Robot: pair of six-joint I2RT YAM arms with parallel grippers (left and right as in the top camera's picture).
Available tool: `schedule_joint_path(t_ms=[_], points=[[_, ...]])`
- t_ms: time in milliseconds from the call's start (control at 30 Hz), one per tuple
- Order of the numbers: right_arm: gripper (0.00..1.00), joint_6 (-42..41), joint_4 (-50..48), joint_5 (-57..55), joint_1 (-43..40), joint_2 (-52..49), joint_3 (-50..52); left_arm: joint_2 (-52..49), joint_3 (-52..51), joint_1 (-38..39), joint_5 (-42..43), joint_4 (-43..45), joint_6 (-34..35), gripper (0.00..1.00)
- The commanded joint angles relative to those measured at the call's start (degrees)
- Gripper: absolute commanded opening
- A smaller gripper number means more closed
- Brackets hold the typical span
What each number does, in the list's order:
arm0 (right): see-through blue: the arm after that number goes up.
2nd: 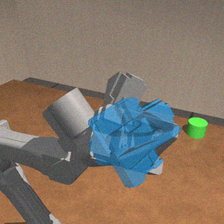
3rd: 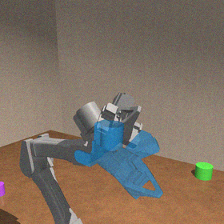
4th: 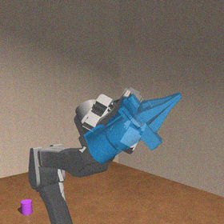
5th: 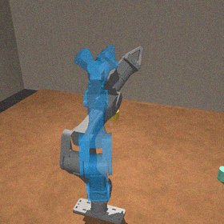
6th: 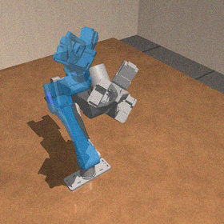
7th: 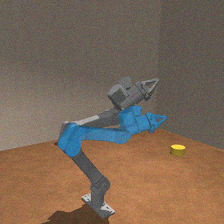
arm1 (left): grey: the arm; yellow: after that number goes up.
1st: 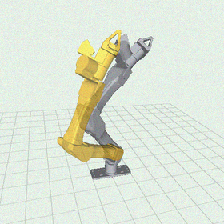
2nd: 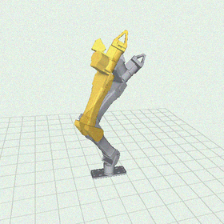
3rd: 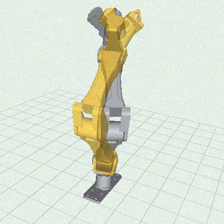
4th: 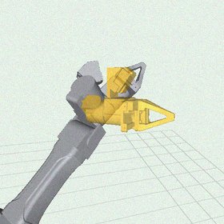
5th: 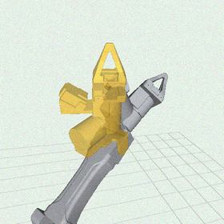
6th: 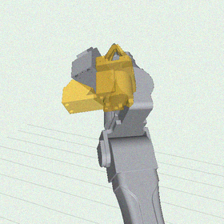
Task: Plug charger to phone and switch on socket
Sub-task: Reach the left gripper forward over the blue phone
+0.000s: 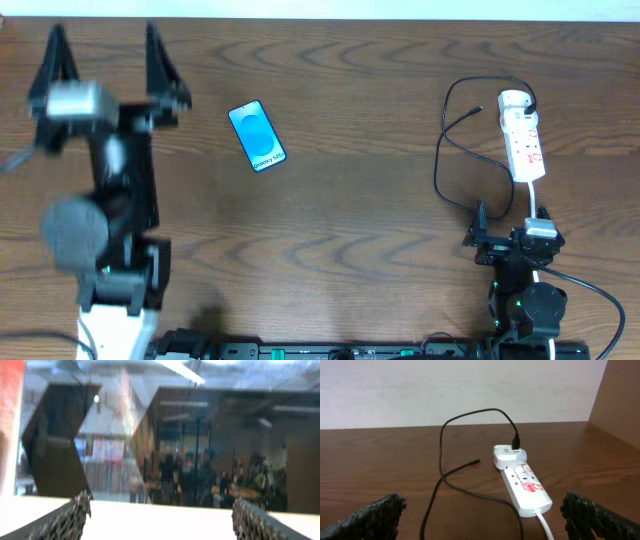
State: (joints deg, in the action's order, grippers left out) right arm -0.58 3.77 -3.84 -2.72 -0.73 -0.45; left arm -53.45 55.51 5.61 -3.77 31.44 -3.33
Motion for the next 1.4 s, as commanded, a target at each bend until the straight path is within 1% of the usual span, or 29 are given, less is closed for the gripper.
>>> schedule_joint_path(t_ms=[0, 67, 133, 167, 267, 333, 400, 500, 700, 833, 1133, 1367], points=[[0.99, 0.7, 0.1, -0.1, -0.3, 0.2, 0.2, -6.9, 10.2, -0.4, 0.3, -10.6, 2.0, 0.92], [0.99, 0.7, 0.1, -0.1, -0.3, 0.2, 0.2, -12.2, 17.2, -0.4, 0.3, -20.7, 3.1, 0.92], [0.99, 0.7, 0.1, -0.1, -0.3, 0.2, 0.2, -16.5, 22.7, -0.4, 0.3, -28.1, 4.8, 0.92], [0.99, 0.7, 0.1, -0.1, -0.3, 0.2, 0.2, -20.0, 27.1, -0.4, 0.3, -34.8, 6.3, 0.92], [0.99, 0.7, 0.1, -0.1, -0.3, 0.2, 0.2, -27.0, 34.8, -0.4, 0.3, -45.5, 11.3, 0.92], [0.99, 0.7, 0.1, -0.1, -0.3, 0.2, 0.2, -30.4, 37.4, -0.4, 0.3, -49.6, 14.0, 0.92], [0.99, 0.7, 0.1, -0.1, -0.3, 0.2, 0.2, -34.6, 38.5, -0.4, 0.3, -53.3, 18.3, 0.92], [0.99, 0.7, 0.1, -0.1, -0.3, 0.2, 0.2, -38.4, 38.5, -0.4, 1.0, -57.2, 20.2, 0.92], [0.99, 0.7, 0.1, -0.1, -0.3, 0.2, 0.2, -44.5, 38.5, -0.4, 7.7, -61.5, 20.2, 0.92], [0.99, 0.7, 0.1, -0.1, -0.3, 0.2, 0.2, -46.8, 38.5, -0.4, 7.7, -68.4, 20.2, 0.92], [0.99, 0.7, 0.1, -0.1, -0.3, 0.2, 0.2, -49.6, 38.4, -0.4, 7.6, -70.9, 20.5, 0.92], [0.99, 0.7, 0.1, -0.1, -0.3, 0.2, 0.2, -52.4, 37.4, -0.4, 7.6, -71.7, 27.3, 0.92]])
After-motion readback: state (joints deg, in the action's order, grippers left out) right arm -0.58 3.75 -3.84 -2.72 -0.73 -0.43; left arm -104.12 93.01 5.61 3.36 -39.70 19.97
